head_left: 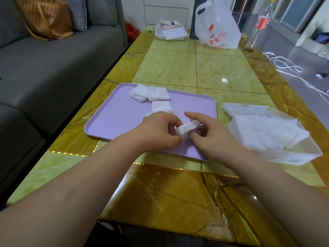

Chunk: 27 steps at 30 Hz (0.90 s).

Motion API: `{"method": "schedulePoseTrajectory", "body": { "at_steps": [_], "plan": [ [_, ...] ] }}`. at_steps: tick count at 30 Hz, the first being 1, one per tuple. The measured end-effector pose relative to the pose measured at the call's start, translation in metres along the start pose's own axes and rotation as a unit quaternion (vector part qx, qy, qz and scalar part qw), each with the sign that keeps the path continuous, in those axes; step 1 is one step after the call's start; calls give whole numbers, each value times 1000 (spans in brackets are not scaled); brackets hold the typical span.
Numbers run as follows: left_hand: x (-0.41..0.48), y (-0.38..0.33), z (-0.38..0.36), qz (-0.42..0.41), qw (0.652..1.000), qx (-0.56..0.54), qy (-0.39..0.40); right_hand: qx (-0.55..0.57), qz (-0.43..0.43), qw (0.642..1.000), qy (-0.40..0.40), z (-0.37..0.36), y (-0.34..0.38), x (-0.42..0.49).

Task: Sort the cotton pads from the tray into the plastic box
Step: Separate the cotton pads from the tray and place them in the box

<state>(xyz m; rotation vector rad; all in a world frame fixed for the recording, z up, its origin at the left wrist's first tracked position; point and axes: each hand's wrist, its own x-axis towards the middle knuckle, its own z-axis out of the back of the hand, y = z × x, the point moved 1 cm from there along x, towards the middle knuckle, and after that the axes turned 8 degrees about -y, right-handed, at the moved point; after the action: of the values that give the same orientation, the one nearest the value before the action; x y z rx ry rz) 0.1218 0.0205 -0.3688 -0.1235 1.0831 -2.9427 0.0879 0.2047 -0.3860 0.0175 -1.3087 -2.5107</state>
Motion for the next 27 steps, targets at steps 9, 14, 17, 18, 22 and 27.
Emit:
{"method": "schedulePoseTrajectory", "body": {
  "at_steps": [9, 14, 17, 18, 22, 27],
  "plan": [
    [-1, -4, -6, -5, 998, 24, -49, -127, 37, 988, 81, -12, 5, -6],
    [-1, -6, -3, -6, 998, 41, -43, -105, 38, 992, 62, -10, 4, -5],
    [0, -2, -2, 9, 999, 5, -39, -70, 41, 997, -13, -4, 4, -4],
    [0, -2, -2, 14, 999, -3, -45, -60, 42, 997, -22, -3, 4, -3],
    [2, -8, -4, 25, 997, 12, -66, -40, 49, 997, -35, -3, 6, -3],
    [3, -15, -6, 35, 994, 75, -66, -37, 10, 999, -34, -5, 2, -3]
  ]
}}
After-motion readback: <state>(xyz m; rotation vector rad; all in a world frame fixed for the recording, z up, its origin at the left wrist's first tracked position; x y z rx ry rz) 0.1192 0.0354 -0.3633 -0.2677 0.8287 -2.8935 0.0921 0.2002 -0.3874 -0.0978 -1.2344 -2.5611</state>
